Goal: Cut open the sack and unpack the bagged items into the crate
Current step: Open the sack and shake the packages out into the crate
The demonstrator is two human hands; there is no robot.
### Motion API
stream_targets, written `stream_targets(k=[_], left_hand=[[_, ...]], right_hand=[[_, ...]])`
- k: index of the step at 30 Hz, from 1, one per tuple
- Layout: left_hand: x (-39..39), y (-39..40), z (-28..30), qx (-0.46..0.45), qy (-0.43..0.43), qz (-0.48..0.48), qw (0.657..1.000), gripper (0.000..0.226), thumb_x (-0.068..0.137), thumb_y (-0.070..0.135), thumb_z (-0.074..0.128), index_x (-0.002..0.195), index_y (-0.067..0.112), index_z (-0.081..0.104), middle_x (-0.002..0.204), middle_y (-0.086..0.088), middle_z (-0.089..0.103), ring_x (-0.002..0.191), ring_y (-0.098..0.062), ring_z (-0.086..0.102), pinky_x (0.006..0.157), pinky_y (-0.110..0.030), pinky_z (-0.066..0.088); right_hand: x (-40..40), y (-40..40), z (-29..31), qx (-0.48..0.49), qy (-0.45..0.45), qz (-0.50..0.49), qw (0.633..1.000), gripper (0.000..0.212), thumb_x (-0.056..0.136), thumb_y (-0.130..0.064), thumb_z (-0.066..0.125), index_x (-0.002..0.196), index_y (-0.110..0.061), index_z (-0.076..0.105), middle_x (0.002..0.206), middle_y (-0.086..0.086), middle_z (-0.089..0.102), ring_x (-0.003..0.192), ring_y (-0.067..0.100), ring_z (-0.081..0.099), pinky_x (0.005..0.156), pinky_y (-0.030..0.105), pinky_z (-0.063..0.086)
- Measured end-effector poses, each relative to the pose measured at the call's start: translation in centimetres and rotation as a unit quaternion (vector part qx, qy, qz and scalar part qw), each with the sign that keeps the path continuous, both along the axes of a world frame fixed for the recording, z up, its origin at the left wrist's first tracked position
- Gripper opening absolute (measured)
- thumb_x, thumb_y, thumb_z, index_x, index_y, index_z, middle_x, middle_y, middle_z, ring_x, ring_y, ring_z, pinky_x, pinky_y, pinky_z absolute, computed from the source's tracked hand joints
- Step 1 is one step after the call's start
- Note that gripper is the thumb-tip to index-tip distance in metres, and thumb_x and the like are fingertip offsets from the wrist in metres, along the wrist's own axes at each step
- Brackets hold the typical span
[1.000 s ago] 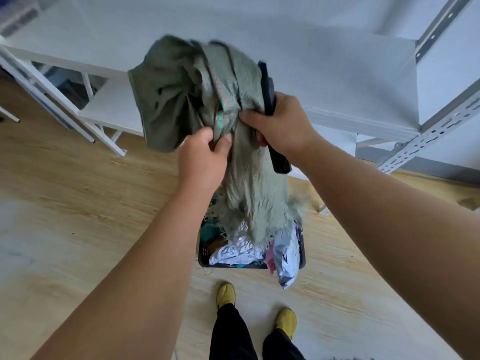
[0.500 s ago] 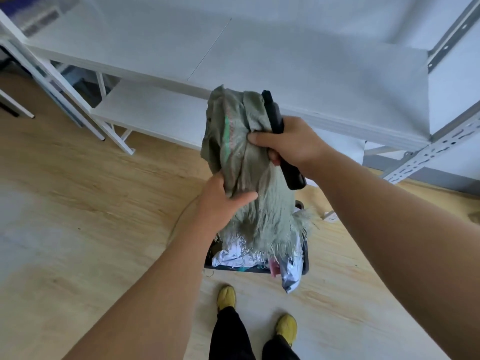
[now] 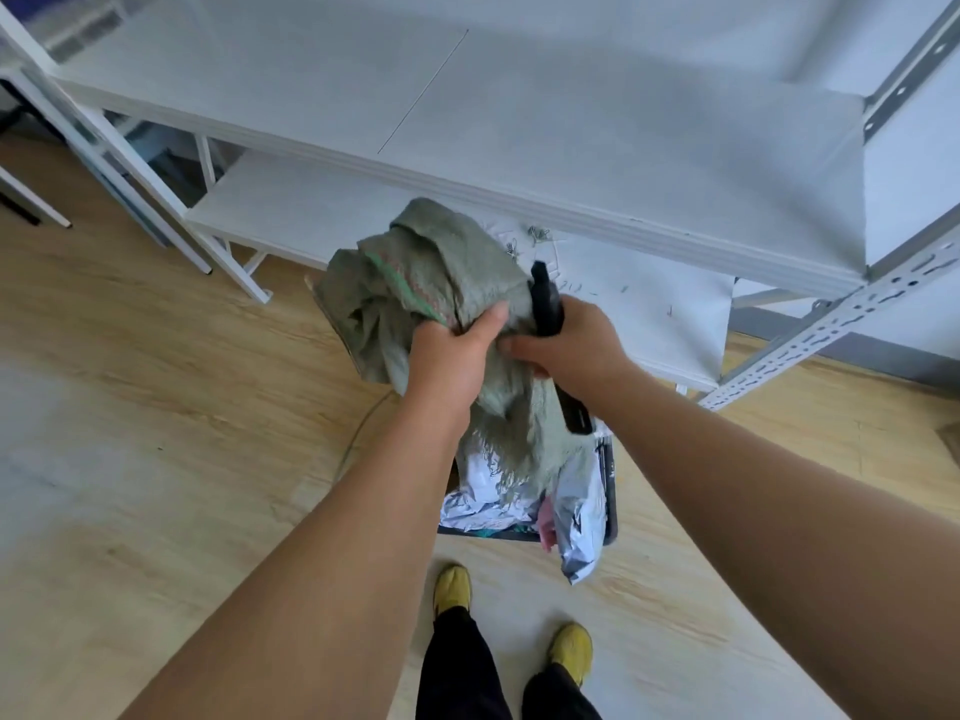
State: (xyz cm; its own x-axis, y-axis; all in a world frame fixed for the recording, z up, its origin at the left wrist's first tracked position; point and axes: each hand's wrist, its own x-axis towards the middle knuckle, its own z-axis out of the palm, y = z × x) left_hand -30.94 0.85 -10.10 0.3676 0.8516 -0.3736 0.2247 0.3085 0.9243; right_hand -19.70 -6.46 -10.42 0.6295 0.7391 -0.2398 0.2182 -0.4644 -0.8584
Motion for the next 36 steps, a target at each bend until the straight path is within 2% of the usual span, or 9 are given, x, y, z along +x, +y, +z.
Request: stream_targets(k=[6,10,14,18,22,26,30,33,36], left_hand=[[0.9,0.2,3.2,0.093,-0.054,-0.003,0.994,0.019,0.08,0.036,0.074,0.093,0.024,0.071,0.091,0.012,0.072,0.079,0.004,0.067,0.07,-0.018,0.052],[1.6,1.4,5.0,0.154,-0.077,-0.01,0.985,0.018,0.077,0.036,0.075,0.091,0.026,0.071,0.093,0.013,0.073,0.087,-0.001,0.068,0.079,-0.023,0.056],[1.6,1.8,4.7,0.094,-0.041,-0.039,0.994,0.039,0.076,0.04,0.075,0.106,0.016,0.068,0.103,0.002,0.072,0.095,-0.016,0.068,0.088,-0.04,0.055],[1.3,2.3,3.9,0.098,-0.056,-0.043,0.993,0.044,0.068,0.048,0.076,0.102,0.02,0.07,0.098,0.006,0.074,0.088,-0.009,0.07,0.074,-0.028,0.058],[0.5,1.8,2.2,0.051,-0.058,-0.073,0.994,0.044,0.07,0.046,0.077,0.103,0.019,0.07,0.102,0.002,0.074,0.095,-0.016,0.07,0.09,-0.043,0.054],[-0.7,1.5,0.9,0.072,-0.061,-0.103,0.99,0.047,0.069,0.045,0.077,0.11,0.025,0.067,0.103,0.012,0.072,0.095,-0.002,0.068,0.088,-0.029,0.051],[-2.3,0.1,-1.4,0.063,0.056,-0.182,0.98,0.067,0.073,0.037,0.08,0.132,0.028,0.05,0.099,0.009,0.071,0.086,-0.001,0.069,0.074,-0.021,0.051],[-1.7,-1.0,-2.3,0.069,0.075,-0.178,0.979,0.042,0.077,0.033,0.078,0.112,0.017,0.062,0.092,0.004,0.073,0.075,0.002,0.068,0.062,-0.009,0.048],[-0.7,-0.6,-2.5,0.033,0.07,-0.069,0.995,0.031,0.083,0.031,0.072,0.108,0.013,0.066,0.099,-0.001,0.071,0.09,-0.015,0.068,0.082,-0.027,0.052]], right_hand=[[1.0,0.9,3.4,0.068,-0.012,0.003,0.998,0.021,0.076,-0.02,0.077,0.071,-0.017,0.057,0.064,0.001,0.06,0.062,0.021,0.058,0.071,0.045,0.055],[1.7,1.5,4.7,0.122,0.003,-0.006,0.992,0.024,0.078,-0.021,0.076,0.068,-0.018,0.054,0.056,-0.002,0.058,0.05,0.014,0.056,0.058,0.034,0.052],[2.0,1.6,5.1,0.063,-0.003,0.014,0.998,0.029,0.079,-0.021,0.076,0.064,-0.017,0.051,0.052,-0.002,0.057,0.046,0.014,0.054,0.054,0.03,0.049],[2.3,1.9,4.4,0.082,-0.018,0.012,0.996,0.029,0.078,-0.023,0.074,0.063,-0.018,0.051,0.05,-0.005,0.057,0.048,0.015,0.056,0.055,0.032,0.05],[2.0,1.5,3.4,0.038,-0.057,0.007,0.998,0.03,0.081,-0.025,0.072,0.066,-0.015,0.048,0.061,0.005,0.056,0.057,0.021,0.054,0.063,0.035,0.048],[2.6,1.3,3.3,0.029,-0.044,-0.015,0.998,0.029,0.083,-0.024,0.072,0.069,-0.014,0.048,0.064,0.006,0.054,0.059,0.022,0.052,0.064,0.034,0.046],[2.7,1.6,4.9,0.077,0.015,0.005,0.997,0.028,0.081,-0.02,0.074,0.072,-0.008,0.051,0.061,0.009,0.053,0.053,0.018,0.052,0.06,0.032,0.046],[1.8,2.3,5.6,0.051,0.033,0.099,0.993,0.035,0.08,-0.018,0.076,0.065,-0.015,0.045,0.055,0.003,0.051,0.041,0.01,0.048,0.047,0.02,0.044],[1.5,2.2,5.2,0.062,0.049,0.096,0.992,0.022,0.079,-0.021,0.078,0.08,-0.011,0.058,0.065,0.002,0.058,0.041,0.006,0.05,0.046,0.018,0.045]])
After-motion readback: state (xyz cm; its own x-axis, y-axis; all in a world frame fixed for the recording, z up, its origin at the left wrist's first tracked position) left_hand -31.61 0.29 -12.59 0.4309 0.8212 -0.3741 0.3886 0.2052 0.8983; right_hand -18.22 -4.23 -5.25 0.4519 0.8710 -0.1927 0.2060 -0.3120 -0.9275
